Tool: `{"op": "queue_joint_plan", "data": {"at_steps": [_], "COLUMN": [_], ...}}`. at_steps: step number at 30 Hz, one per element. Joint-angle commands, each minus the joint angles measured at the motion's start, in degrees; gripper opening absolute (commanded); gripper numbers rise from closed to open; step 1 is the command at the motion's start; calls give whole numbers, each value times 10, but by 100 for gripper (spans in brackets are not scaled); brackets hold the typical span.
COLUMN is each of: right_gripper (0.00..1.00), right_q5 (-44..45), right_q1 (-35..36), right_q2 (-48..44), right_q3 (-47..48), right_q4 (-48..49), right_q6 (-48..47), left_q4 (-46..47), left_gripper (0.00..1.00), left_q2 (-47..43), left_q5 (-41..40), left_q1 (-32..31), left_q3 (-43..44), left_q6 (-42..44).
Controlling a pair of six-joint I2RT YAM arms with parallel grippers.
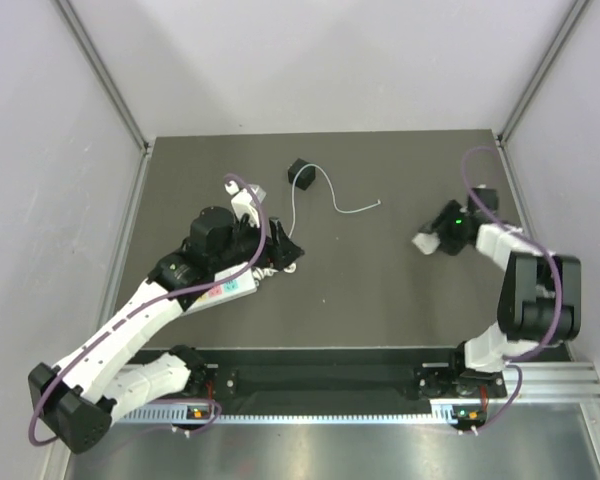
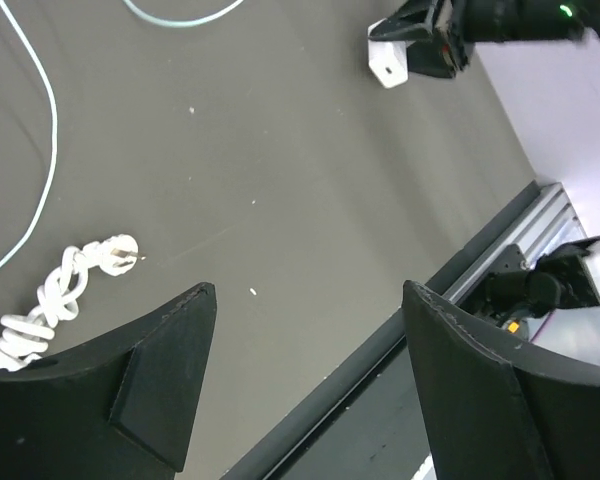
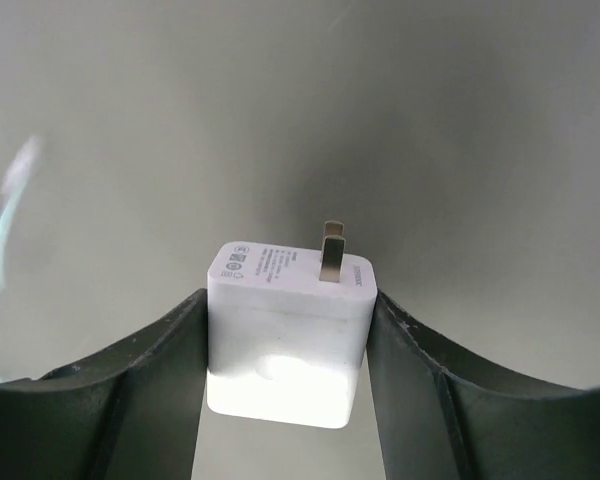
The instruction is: Insert the plug
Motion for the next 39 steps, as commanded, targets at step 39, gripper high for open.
{"op": "queue_joint_plan", "data": {"at_steps": [39], "right_gripper": [43], "right_q5": [236], "right_q1": [566], "right_q2": [-305], "right_q3": [-222], "right_q4": [448], "right_q6": [599], "left_q4": [397], "left_gripper": [68], "left_q2": [168], "left_q5": [-221], "left_q1": [-154], "left_q3": [-61], "left_q6": [13]}}
